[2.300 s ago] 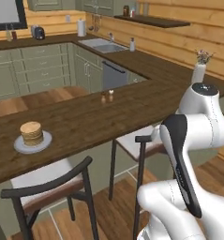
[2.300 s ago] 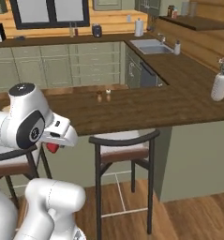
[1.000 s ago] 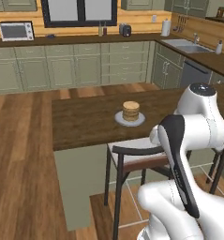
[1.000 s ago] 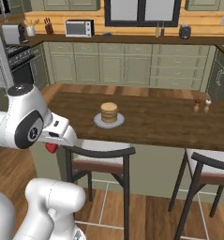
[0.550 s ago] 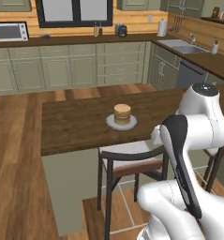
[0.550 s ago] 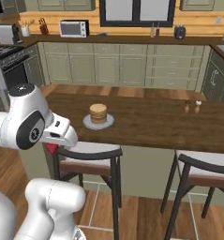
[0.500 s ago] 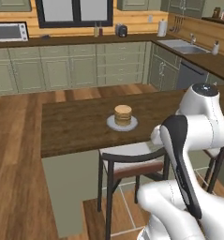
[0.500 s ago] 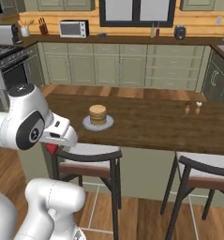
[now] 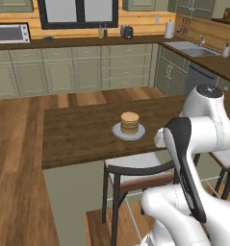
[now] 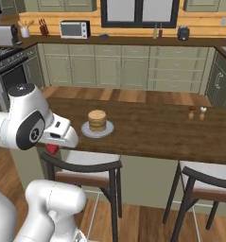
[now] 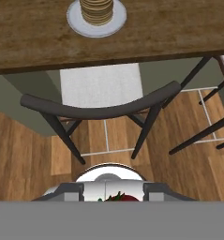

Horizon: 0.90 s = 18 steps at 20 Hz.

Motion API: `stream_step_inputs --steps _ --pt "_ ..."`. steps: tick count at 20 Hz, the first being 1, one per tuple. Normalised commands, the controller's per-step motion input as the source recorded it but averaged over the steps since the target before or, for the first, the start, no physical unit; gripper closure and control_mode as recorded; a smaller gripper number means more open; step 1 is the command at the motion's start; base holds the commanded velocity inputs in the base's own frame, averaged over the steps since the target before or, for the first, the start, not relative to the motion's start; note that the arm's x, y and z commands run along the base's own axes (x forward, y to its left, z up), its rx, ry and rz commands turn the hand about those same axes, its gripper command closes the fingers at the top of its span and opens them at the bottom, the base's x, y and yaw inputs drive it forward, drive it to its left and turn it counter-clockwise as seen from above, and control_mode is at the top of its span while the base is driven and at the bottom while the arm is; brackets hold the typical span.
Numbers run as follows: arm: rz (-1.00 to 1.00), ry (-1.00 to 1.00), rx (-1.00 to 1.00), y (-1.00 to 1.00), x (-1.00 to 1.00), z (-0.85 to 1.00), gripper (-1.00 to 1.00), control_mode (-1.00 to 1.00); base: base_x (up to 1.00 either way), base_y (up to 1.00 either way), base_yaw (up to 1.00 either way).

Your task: Take the strawberry from the fridge and place it on top of the pancake, located on the dining counter.

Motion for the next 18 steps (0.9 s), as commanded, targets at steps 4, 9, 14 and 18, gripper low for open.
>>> stream_step_inputs --steps 4,9,14,18 --pt "0.00 0.00 0.00 0.00 0.00 0.00 1.00 1.00 0.44 0.00 0.00" --pt "0.00 0.00 0.00 0.00 0.00 0.00 1.00 1.00 0.32 0.00 0.00" --pt "0.01 0.01 0.00 0.00 0.17 0.03 1.00 -1.00 0.47 0.00 0.00" --pt "0.03 0.00 0.00 0.00 0.98 0.17 1.00 -1.00 0.00 0.00 0.00"
